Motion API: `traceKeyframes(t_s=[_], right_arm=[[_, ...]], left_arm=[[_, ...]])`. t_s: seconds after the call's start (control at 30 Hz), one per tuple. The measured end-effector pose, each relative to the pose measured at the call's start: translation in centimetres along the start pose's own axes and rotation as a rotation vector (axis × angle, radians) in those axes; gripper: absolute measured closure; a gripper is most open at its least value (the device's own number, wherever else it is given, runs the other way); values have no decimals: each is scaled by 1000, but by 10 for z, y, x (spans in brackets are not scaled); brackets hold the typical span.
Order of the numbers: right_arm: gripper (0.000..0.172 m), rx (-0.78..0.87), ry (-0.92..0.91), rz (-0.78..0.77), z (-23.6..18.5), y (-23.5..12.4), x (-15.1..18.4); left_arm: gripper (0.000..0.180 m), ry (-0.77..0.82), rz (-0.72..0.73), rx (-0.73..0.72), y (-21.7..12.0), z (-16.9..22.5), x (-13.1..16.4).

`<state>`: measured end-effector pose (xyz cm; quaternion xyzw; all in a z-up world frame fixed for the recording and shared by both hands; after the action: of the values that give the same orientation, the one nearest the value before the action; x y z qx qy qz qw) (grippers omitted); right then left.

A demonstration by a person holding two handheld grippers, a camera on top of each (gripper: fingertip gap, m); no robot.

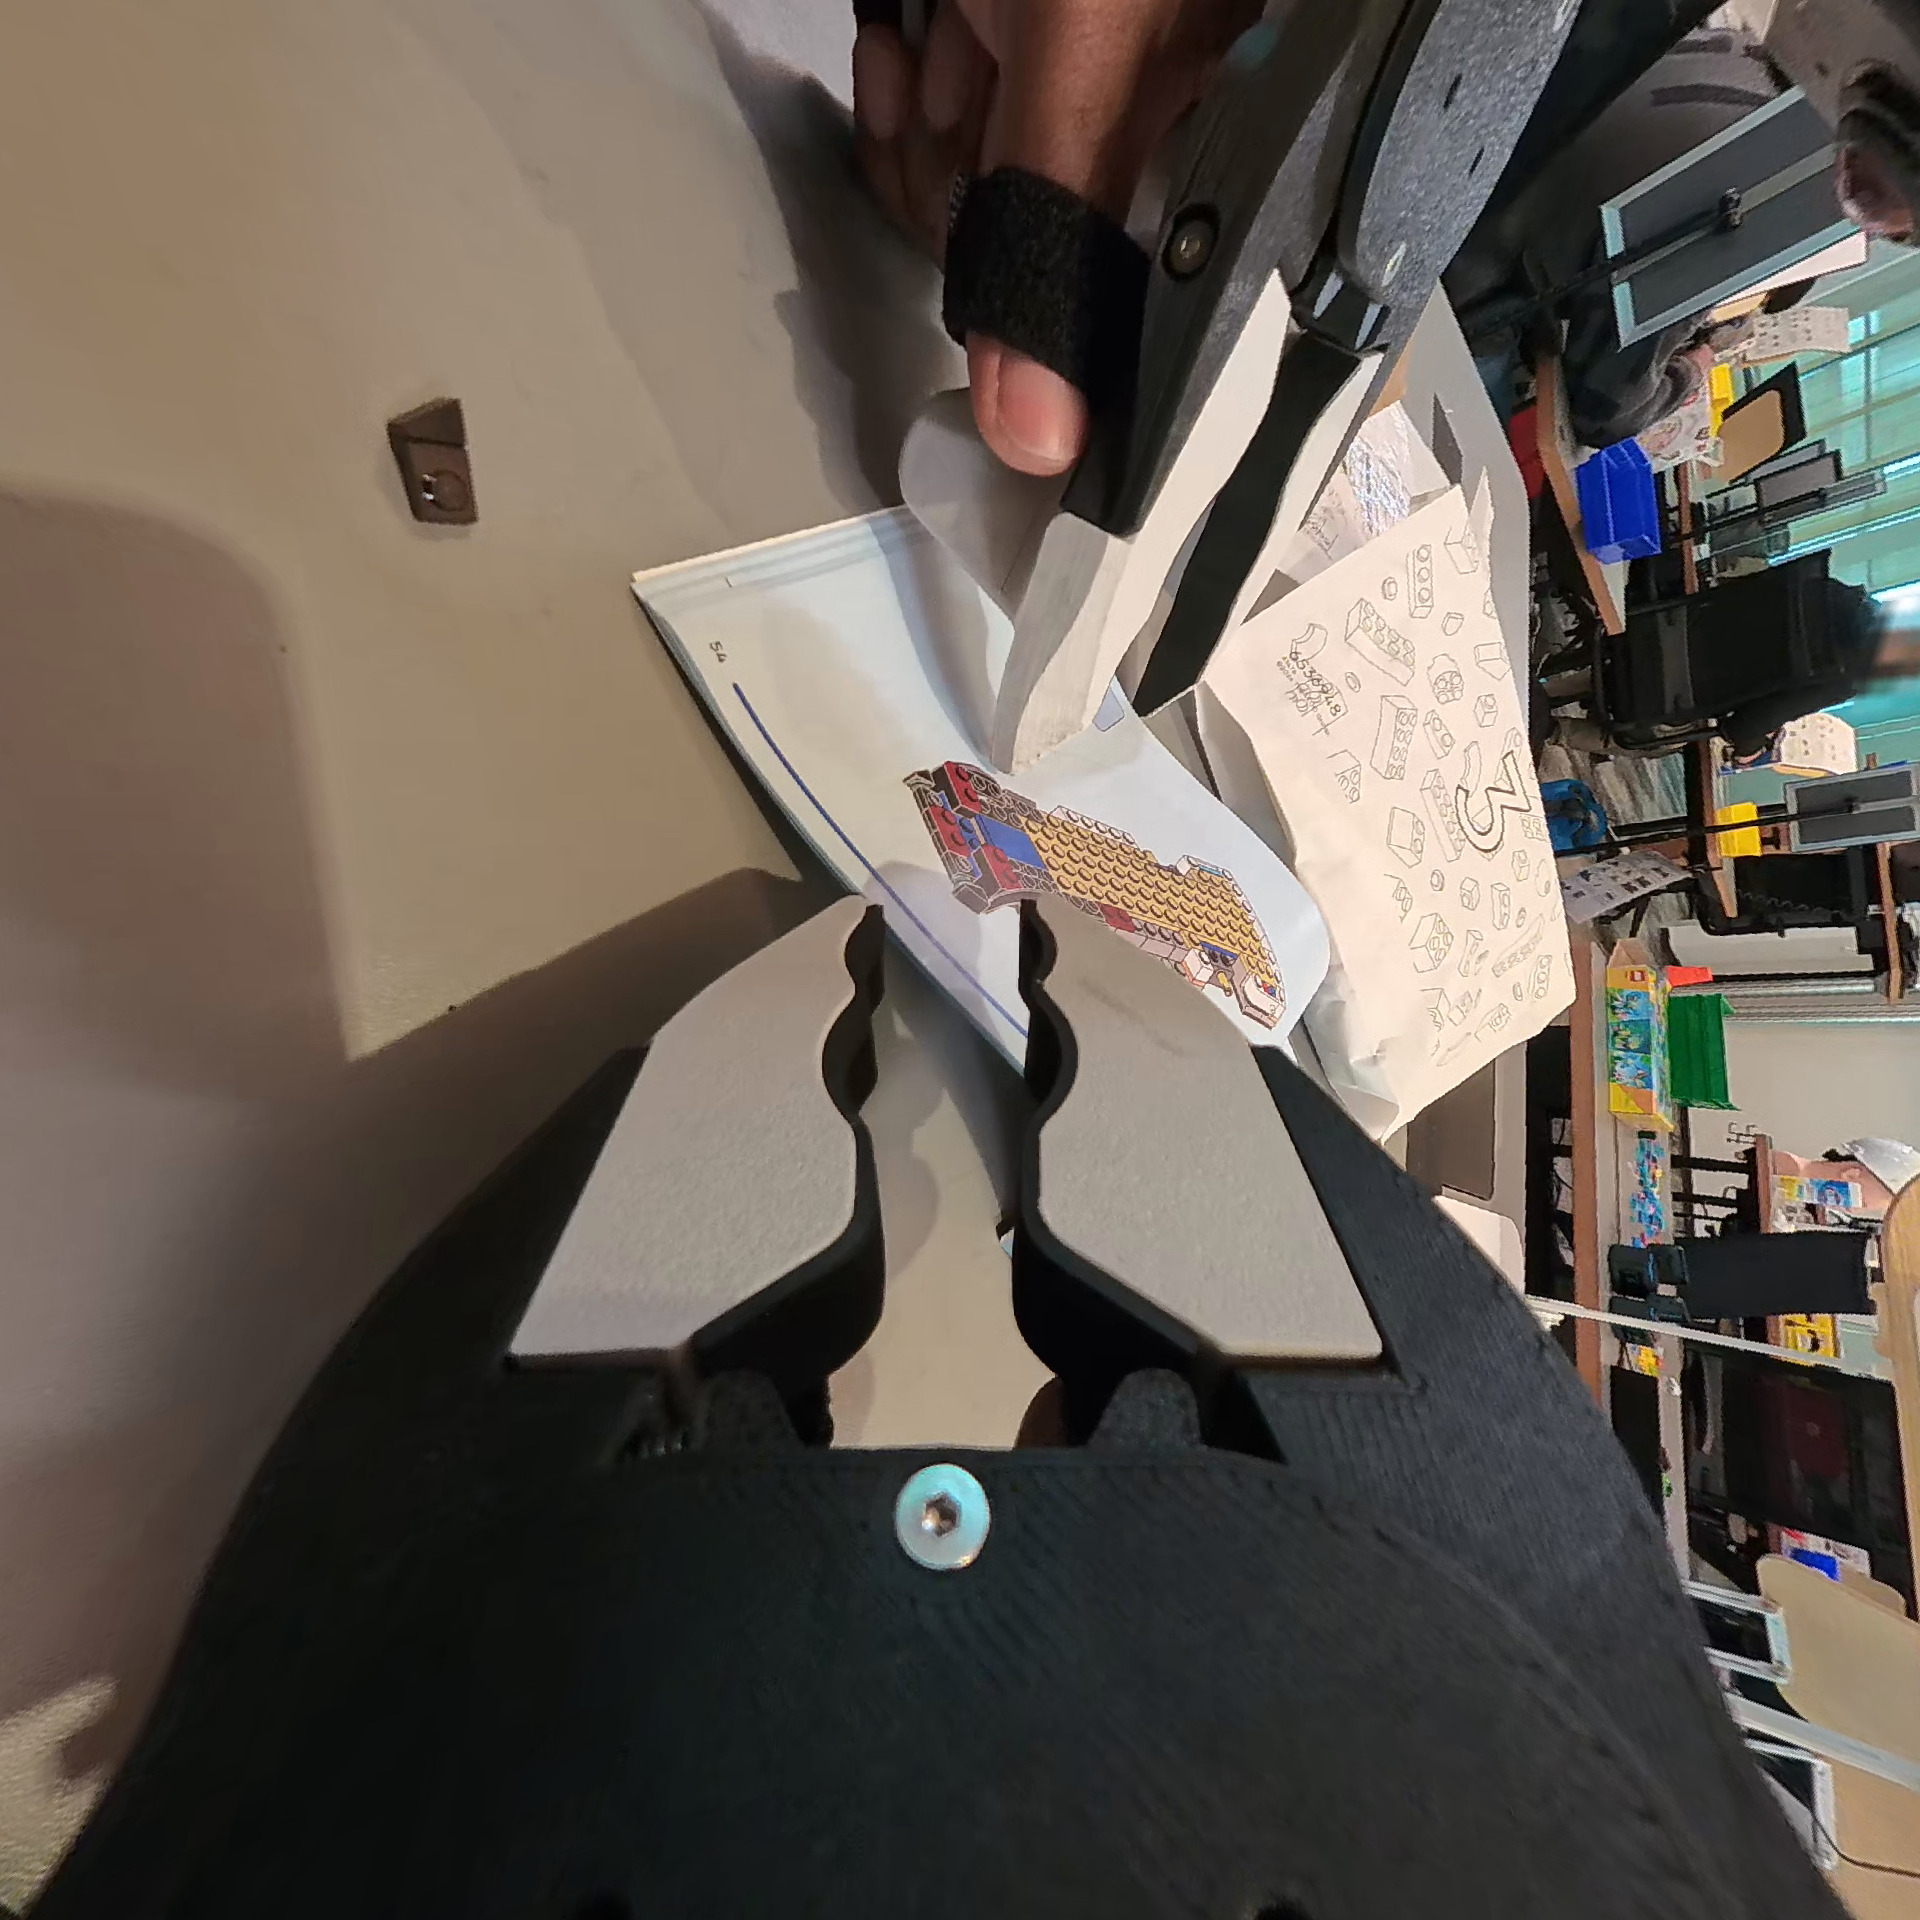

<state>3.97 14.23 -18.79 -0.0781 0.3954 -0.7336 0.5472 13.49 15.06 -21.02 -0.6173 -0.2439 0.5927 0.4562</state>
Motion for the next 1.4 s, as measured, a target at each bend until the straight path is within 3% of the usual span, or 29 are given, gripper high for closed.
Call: traceKeyframes(t_s=[0.83, 1.4], right_arm=[[148, -195, 244, 14, 5, 1, -1], [147, -143, 235, -33, 9, 1, -4]], left_arm=[[110, -1, -8, -7, -1, 0, 1], [110, -1, -5, -19, -3, -1, 0]])
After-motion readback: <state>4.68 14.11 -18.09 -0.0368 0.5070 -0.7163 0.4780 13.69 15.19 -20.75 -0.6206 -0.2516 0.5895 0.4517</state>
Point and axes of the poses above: each gripper's, where its closed fingertips meet, y out along the fingers, x out of its underside, z = x × y across the jaws, the point moved 2 cm from there along -y, back along the fingers, and after that the axes turned 13 degrees about -z, right-handed, at the moved point
